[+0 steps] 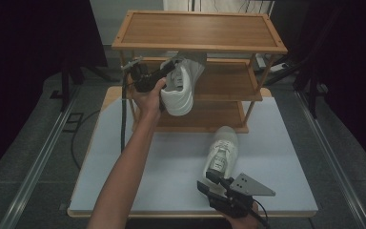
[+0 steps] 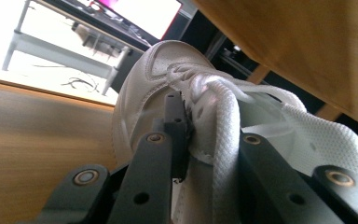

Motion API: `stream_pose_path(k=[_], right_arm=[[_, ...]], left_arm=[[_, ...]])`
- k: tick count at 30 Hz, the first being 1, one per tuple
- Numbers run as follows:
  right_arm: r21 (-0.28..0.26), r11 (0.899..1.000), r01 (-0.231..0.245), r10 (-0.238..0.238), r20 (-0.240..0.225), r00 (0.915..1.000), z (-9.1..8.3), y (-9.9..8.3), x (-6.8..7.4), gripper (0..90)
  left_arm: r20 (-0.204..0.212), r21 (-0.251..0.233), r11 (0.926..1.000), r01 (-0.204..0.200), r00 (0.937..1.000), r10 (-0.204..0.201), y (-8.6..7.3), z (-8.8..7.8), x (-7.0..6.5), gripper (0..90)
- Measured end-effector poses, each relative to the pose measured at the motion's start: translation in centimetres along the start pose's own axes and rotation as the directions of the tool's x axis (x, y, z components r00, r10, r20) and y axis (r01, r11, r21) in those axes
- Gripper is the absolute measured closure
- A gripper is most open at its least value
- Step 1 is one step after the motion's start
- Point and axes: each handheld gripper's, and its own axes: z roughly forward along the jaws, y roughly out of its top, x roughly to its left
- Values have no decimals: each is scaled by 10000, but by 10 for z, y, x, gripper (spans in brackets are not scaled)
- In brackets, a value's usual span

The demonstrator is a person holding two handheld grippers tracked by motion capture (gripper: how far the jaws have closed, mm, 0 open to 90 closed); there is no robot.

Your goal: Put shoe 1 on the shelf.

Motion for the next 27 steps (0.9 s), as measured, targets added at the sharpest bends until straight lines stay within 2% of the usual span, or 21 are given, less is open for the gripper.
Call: stream_pose_path(k=[2, 8, 9, 12, 13, 14, 20, 23, 24, 27], right_arm=[[52, 10000, -32, 32, -63, 10000, 2, -1, 1, 536], [51, 10000, 14, -13, -35, 10000, 2, -1, 2, 534], [48, 10000, 10, -9, -35, 10000, 1, -1, 2, 534], [79, 10000, 15, -15, -114, 9999, 2, -2, 3, 533], [113, 9999, 33, -31, -152, 9999, 3, -2, 3, 533], [104, 9999, 49, -47, -141, 9999, 3, -2, 4, 533], [57, 10000, 42, -41, -140, 9999, 2, -1, 4, 529], [78, 10000, 60, -59, -116, 9999, 2, -1, 4, 527], [85, 9999, 64, -63, -126, 9999, 2, -2, 4, 526], [132, 9999, 70, -68, -159, 9999, 4, -2, 5, 524]], left_arm=[[-105, -81, 9999, 140, 9998, -140, 1, 4, 4, 815], [-772, -395, 9989, 264, 9966, -294, 5, 11, 12, 812], [-776, -720, 9955, 619, 9947, -675, 6, 15, 10, 812], [-964, -433, 9987, 285, 9948, -326, 7, 16, 14, 810], [-1053, -578, 9976, 380, 9935, -439, 7, 19, 13, 809], [-1107, -461, 9984, 320, 9932, -369, 7, 19, 15, 807], [-1009, -433, 9960, 781, 9915, -821, 6, 23, 20, 760], [-862, -165, 9944, 1041, 9907, -1052, 7, 28, 23, 649], [-778, -359, 9920, 1213, 9893, -1238, 8, 32, 20, 603], [-785, -52, 9957, 922, 9926, -924, 9, 36, 17, 560]])
